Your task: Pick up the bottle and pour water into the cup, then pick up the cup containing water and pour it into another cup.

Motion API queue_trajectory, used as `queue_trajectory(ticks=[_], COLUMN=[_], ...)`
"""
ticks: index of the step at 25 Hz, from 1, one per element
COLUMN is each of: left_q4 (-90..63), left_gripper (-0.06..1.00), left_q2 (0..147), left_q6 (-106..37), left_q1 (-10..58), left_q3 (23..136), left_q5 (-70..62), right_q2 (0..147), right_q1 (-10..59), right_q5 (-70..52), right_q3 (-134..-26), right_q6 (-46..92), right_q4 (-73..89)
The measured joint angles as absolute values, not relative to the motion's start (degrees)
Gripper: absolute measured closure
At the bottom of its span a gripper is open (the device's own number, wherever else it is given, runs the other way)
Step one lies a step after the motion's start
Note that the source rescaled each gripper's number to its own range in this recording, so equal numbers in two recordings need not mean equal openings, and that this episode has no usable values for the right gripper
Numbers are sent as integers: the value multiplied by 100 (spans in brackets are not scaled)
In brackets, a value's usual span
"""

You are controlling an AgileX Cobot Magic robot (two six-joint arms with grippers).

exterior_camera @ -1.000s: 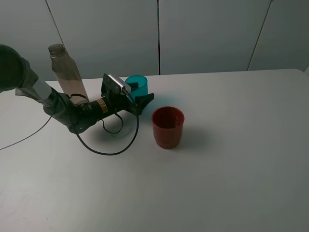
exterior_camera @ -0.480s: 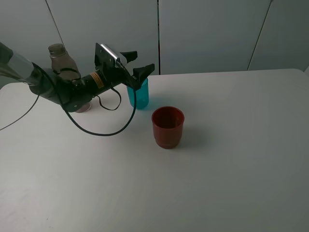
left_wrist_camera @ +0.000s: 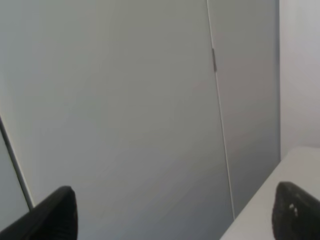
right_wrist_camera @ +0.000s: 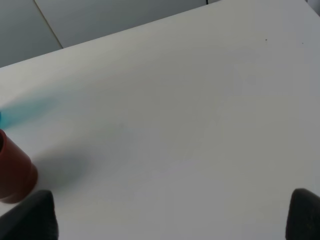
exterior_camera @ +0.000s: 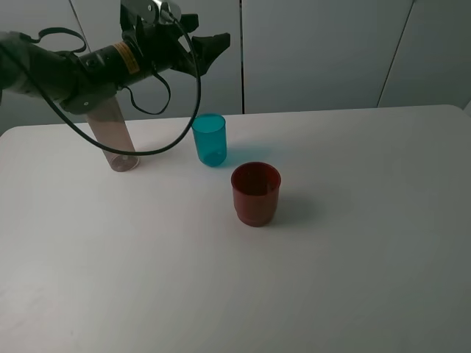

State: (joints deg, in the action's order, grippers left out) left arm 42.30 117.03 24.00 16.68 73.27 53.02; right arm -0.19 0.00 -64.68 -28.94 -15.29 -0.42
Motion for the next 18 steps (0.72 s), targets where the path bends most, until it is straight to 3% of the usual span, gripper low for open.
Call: queue_trajectory(ticks=[4, 10, 18], left_q4=[4167, 2653, 0], left_gripper=[-4, -6, -6], left_q2=[10959, 9762, 8448], left_q6=[2615, 2459, 0], left_q1=[1766, 1882, 1495], left_q3=[7327, 7317, 7180], left_q5=[3823, 1205, -1799], right_q2=[-19, -19, -19], right_q1=[0, 0, 0], right_q5=[-6468, -6468, -6468], right_q3=[-2894, -2894, -2894], right_q6=[-1529, -1529, -1529], right_q4=[-42, -42, -42])
